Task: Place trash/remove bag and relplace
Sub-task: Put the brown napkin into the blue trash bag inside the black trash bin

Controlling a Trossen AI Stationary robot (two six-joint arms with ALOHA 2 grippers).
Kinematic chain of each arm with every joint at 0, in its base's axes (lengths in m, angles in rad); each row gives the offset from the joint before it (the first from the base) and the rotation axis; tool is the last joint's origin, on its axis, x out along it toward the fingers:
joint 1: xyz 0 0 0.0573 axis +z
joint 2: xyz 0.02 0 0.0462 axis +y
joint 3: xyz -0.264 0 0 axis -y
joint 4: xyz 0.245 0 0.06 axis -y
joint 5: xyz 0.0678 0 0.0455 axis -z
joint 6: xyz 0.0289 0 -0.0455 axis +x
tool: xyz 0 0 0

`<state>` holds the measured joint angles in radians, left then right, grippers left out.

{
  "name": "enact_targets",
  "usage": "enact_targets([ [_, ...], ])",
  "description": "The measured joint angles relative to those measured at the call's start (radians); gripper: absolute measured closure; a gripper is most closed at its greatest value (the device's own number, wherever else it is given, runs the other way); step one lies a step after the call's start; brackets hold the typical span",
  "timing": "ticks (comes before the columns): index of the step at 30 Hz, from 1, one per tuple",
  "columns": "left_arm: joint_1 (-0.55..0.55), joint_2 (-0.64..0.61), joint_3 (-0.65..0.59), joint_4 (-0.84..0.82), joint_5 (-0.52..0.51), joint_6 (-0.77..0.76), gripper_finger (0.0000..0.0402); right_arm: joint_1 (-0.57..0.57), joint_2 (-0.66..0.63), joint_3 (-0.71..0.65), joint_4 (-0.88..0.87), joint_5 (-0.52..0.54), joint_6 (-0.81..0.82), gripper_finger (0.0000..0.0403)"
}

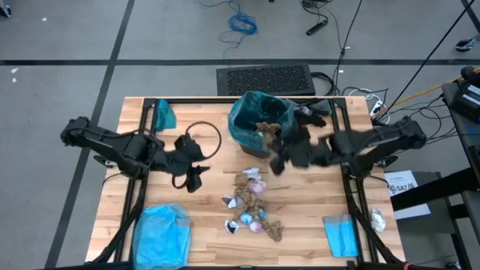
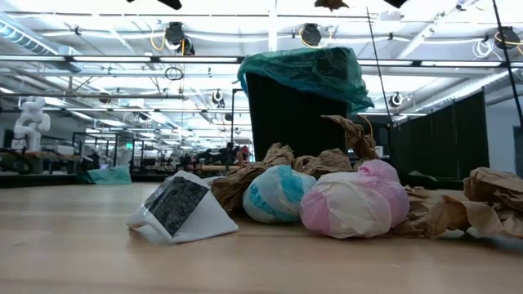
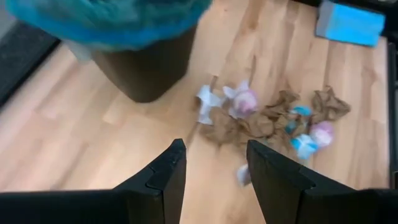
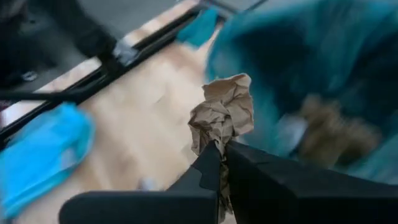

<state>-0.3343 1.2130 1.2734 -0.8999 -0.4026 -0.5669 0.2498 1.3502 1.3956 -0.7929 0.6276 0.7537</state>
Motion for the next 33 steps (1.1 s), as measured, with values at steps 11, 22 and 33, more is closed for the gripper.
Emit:
enact_targets([
  [11,-0.083,0.023,-0.21,0.295,0.021,-0.109,0.0236,-0.409,0.058,0.034,0.007,-0.246,-0.293,0.0403],
  [22,-0.077,0.074,-0.236,0.319,0.021,-0.109,0.0236,-0.538,0.17,0.033,0.042,-0.38,-0.384,0.0327],
  [33,-0.074,0.122,-0.236,0.376,0.071,-0.066,0.0236,-0.54,0.084,0.033,0.179,-0.587,-0.413,0.017],
])
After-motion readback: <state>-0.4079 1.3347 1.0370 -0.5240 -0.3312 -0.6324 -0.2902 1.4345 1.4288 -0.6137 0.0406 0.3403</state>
